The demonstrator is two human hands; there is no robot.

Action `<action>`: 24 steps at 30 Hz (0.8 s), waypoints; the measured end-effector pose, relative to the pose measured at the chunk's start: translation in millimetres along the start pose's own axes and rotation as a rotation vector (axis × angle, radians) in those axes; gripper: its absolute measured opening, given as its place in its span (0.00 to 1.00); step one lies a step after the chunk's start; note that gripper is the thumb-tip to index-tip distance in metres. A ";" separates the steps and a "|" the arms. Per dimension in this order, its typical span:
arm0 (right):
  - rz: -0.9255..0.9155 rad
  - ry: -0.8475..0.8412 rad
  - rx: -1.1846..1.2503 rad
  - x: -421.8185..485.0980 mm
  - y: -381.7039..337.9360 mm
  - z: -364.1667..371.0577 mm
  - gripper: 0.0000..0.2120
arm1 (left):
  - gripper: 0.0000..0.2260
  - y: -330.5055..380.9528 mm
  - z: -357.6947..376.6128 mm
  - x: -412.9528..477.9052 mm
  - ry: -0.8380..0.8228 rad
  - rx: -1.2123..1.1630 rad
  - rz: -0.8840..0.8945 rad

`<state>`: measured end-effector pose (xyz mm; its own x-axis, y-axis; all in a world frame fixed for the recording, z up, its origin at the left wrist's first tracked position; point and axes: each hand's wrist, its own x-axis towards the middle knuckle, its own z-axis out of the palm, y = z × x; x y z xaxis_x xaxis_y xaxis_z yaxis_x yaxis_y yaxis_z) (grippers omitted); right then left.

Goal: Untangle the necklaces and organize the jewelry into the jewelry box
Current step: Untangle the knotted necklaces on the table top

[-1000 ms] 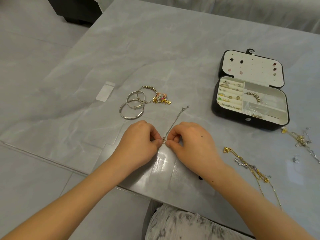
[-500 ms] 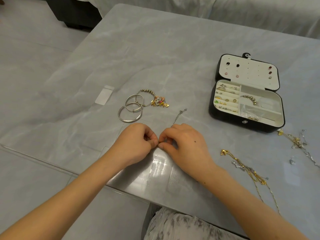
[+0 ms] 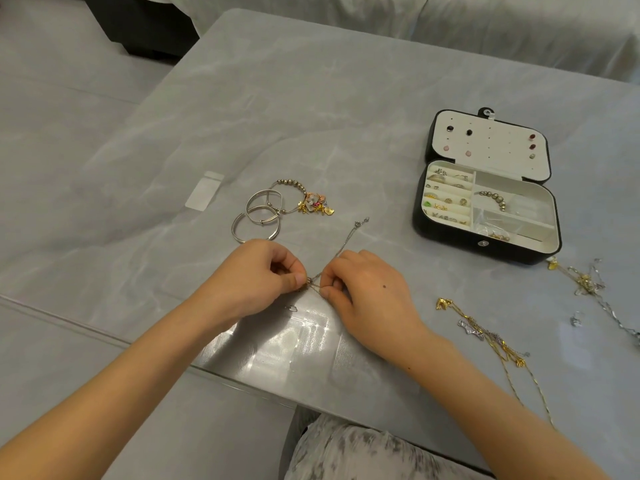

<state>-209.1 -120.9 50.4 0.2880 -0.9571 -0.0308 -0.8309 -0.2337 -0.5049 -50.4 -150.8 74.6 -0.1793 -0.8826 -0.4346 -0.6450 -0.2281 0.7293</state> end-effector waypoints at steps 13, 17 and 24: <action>0.235 -0.024 0.200 -3.9 -14.6 2.0 0.10 | 0.06 -4.9 0.6 -1.8 -0.059 0.040 0.083; 0.314 -0.021 0.313 -3.0 -16.7 0.5 0.07 | 0.03 -6.1 1.6 -2.5 -0.052 0.047 0.100; 0.374 0.009 0.366 -2.5 -19.1 0.1 0.05 | 0.06 -5.7 4.6 -2.4 -0.019 0.094 0.106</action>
<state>-193.9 -114.1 60.1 -0.0020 -0.9656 -0.2601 -0.6549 0.1978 -0.7294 -49.8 -145.5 69.1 -0.2637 -0.8915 -0.3683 -0.6885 -0.0935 0.7192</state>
